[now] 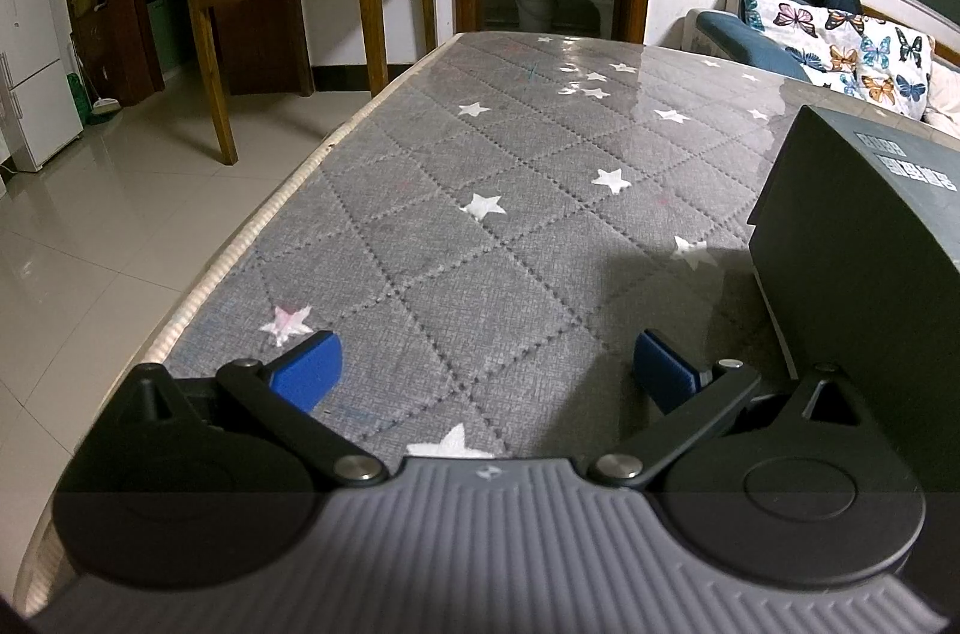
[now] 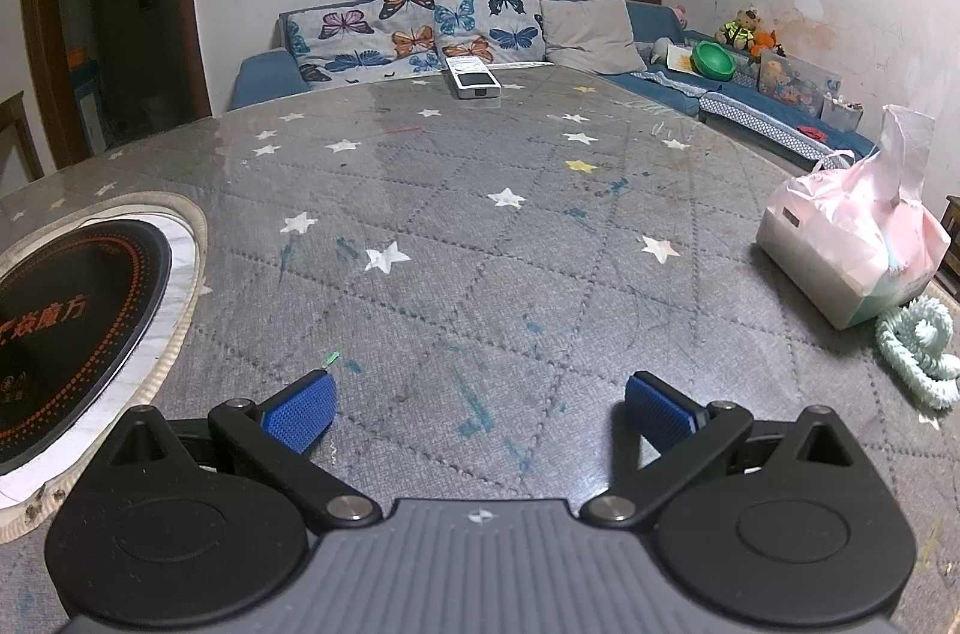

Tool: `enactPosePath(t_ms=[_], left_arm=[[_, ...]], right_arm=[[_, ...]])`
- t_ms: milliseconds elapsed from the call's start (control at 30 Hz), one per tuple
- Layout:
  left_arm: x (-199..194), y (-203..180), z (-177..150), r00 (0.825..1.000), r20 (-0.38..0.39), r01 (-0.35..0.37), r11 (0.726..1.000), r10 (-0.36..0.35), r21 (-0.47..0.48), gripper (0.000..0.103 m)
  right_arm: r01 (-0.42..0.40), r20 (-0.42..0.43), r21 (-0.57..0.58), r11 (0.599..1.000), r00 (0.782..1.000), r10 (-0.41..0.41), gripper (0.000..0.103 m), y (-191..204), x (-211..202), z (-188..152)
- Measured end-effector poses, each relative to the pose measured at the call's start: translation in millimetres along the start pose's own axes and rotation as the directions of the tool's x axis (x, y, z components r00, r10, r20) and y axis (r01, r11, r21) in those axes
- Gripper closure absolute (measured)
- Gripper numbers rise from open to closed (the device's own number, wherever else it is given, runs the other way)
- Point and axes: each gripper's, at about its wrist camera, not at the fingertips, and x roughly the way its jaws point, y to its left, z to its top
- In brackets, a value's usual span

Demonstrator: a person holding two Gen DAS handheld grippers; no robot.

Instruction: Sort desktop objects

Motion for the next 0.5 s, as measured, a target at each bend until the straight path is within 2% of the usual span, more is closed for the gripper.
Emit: enactPosePath(t_ms=[500], left_arm=[[0.3,-0.5,-0.2,1.0,0.0,0.0,1.0,0.0,0.0,0.0]], right_arm=[[0.0,0.0,0.0,1.0,1.0,0.0,0.0,0.6,0.8,-0.6]])
